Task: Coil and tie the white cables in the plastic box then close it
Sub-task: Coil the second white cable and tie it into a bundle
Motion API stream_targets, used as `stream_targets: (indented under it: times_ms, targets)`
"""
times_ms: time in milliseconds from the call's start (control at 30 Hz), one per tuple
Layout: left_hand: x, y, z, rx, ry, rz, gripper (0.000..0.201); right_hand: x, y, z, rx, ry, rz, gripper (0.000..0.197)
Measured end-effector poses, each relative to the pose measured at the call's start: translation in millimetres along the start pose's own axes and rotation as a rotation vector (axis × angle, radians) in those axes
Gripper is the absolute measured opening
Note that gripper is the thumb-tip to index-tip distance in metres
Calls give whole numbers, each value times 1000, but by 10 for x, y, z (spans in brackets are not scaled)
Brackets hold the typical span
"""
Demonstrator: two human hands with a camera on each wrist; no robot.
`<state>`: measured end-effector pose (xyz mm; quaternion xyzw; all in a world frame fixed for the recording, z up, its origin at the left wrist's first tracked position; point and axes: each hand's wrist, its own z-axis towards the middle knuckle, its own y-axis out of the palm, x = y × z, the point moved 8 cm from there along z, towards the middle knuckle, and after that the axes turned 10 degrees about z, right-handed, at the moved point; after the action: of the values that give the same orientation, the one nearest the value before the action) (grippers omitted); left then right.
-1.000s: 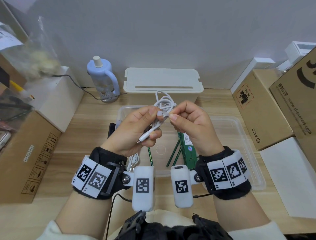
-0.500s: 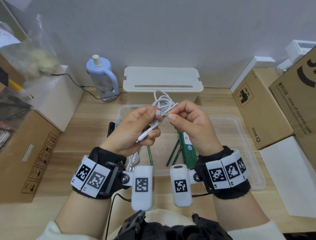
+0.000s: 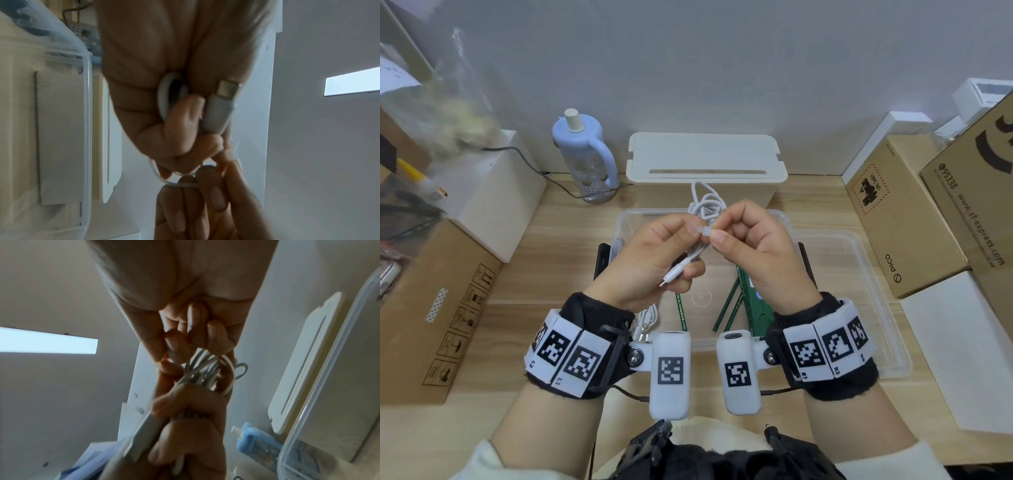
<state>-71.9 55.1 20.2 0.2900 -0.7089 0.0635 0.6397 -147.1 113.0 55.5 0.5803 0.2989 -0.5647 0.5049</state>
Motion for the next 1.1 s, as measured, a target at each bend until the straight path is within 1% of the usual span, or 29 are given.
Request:
stream_targets:
  times_ms: [100, 167, 233, 300, 367, 433, 500, 567, 600, 633, 667, 733, 767, 800, 867, 933, 967, 1000, 1033, 1100]
  targets:
    - [19, 4, 11, 38, 21, 95, 20, 30, 43, -5, -13, 31, -30, 23]
    - [35, 13, 17, 53, 45, 157, 23, 35, 40, -1, 8, 40, -93, 30]
    - [44, -4, 18, 80, 63, 205, 25, -4, -7, 14, 64, -16, -248, 25]
    - [70, -33, 16, 121, 85, 240, 20, -59, -25, 19, 99, -85, -372, 18]
    - [117, -72, 15, 171, 136, 288, 16, -107, -26, 12, 132, -151, -488, 13]
    - [175, -109, 4, 229, 199, 360, 16, -151, -44, 2, 176, -215, -609, 15]
    - [217, -128, -12, 287, 257, 454, 15, -173, -70, -5, 211, -253, -666, 18]
    - [236, -135, -33, 338, 296, 509, 11, -148, -111, -8, 229, -221, -620, 17]
    - [245, -138, -42, 354, 317, 500, 7, -126, -134, -9, 239, -182, -553, 16]
    - [266, -134, -54, 364, 346, 478, 10, -94, -154, -10, 247, -141, -472, 16]
    - [288, -133, -65, 372, 379, 453, 22, -56, -161, -11, 244, -104, -385, 17]
    - [334, -130, -78, 376, 427, 437, 52, -12, -147, -7, 221, -61, -245, 16]
    - [333, -148, -74, 387, 430, 455, 65, -11, -142, -3, 214, -53, -186, 17]
    - [314, -191, -65, 414, 417, 489, 73, -24, -150, -1, 214, -49, -120, 19]
    - [235, -367, -42, 506, 357, 579, 80, -75, -184, -1, 221, -44, 27, 23]
    - [164, -489, -27, 548, 284, 618, 83, -135, -168, -2, 196, -48, 126, 24]
    - [143, -521, -16, 559, 265, 657, 83, -164, -135, -7, 171, -54, 150, 24]
    - [137, -528, -9, 567, 263, 696, 78, -193, -88, -16, 140, -65, 164, 22]
    - [144, -515, 2, 563, 277, 722, 67, -218, -38, -25, 108, -78, 174, 20]
    - [188, -476, 13, 552, 304, 728, 32, -244, 39, -33, 59, -100, 186, 19]
